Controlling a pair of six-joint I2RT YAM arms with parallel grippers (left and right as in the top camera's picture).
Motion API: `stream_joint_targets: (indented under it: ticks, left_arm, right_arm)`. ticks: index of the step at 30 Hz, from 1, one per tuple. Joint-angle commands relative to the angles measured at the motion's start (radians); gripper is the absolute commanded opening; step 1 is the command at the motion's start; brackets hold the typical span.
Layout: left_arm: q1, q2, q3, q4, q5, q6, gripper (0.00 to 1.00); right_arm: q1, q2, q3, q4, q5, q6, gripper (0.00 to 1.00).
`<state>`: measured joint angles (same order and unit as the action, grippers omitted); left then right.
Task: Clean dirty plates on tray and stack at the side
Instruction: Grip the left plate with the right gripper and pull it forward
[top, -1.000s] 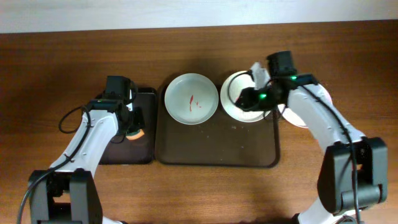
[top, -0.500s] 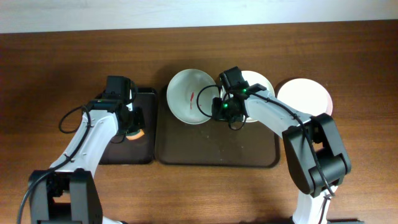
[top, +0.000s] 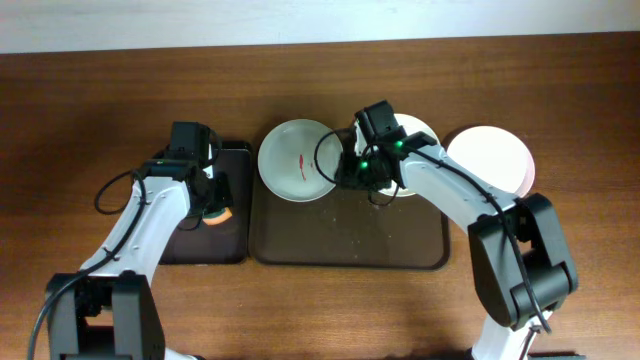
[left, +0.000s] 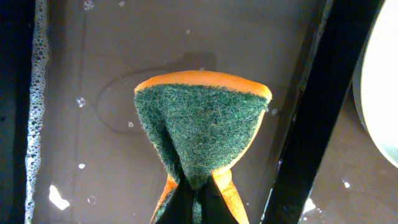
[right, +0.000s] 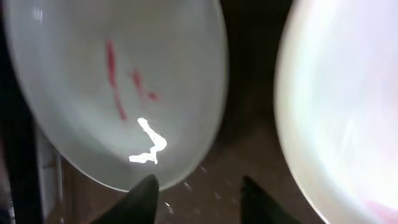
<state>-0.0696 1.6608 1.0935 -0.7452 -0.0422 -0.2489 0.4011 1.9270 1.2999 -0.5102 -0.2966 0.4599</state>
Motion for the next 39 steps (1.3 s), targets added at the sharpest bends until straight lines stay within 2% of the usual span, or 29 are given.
stream_joint_targets:
  ticks: [1, 4, 11, 21, 22, 24, 27, 30, 33, 39]
  left_arm:
    - [0.002, 0.004, -0.006, 0.0, -0.007, 0.019, 0.0]
    - [0.002, 0.004, -0.006, 0.001, -0.007, 0.019, 0.0]
    - [0.002, 0.004, -0.006, 0.003, -0.007, 0.019, 0.0]
    - [0.002, 0.004, -0.006, 0.003, -0.007, 0.019, 0.0]
    - [0.002, 0.004, -0.006, 0.003, -0.007, 0.019, 0.0]
    - [0.002, 0.004, -0.006, 0.003, -0.007, 0.019, 0.0]
    - [0.002, 0.004, -0.006, 0.003, -0.007, 0.019, 0.0]
    - [0.002, 0.004, -0.006, 0.004, -0.004, 0.019, 0.0]
    - [-0.001, -0.001, -0.005, 0.034, 0.075, 0.02, 0.0]
    - [-0.115, -0.05, 0.002, 0.099, 0.331, 0.014, 0.0]
  right_arm:
    - [0.005, -0.016, 0.013, 0.033, -0.006, -0.007, 0.43]
    - [0.012, 0.015, 0.013, 0.047, -0.006, -0.006, 0.42]
    - [0.018, 0.084, 0.013, 0.082, 0.039, 0.032, 0.26]
    - [0.037, 0.125, 0.013, 0.075, 0.047, 0.031, 0.24]
    - [0.037, 0.129, 0.013, 0.062, 0.047, 0.031, 0.12]
    - [0.036, 0.121, 0.013, 0.04, 0.045, 0.031, 0.04]
    - [0.022, 0.072, 0.013, -0.036, 0.047, 0.026, 0.04]
    - [0.019, 0.014, 0.013, -0.191, 0.043, -0.037, 0.04]
    - [0.024, 0.019, 0.012, -0.293, 0.048, -0.09, 0.04]
    - [0.024, 0.026, 0.012, -0.294, 0.074, -0.089, 0.05]
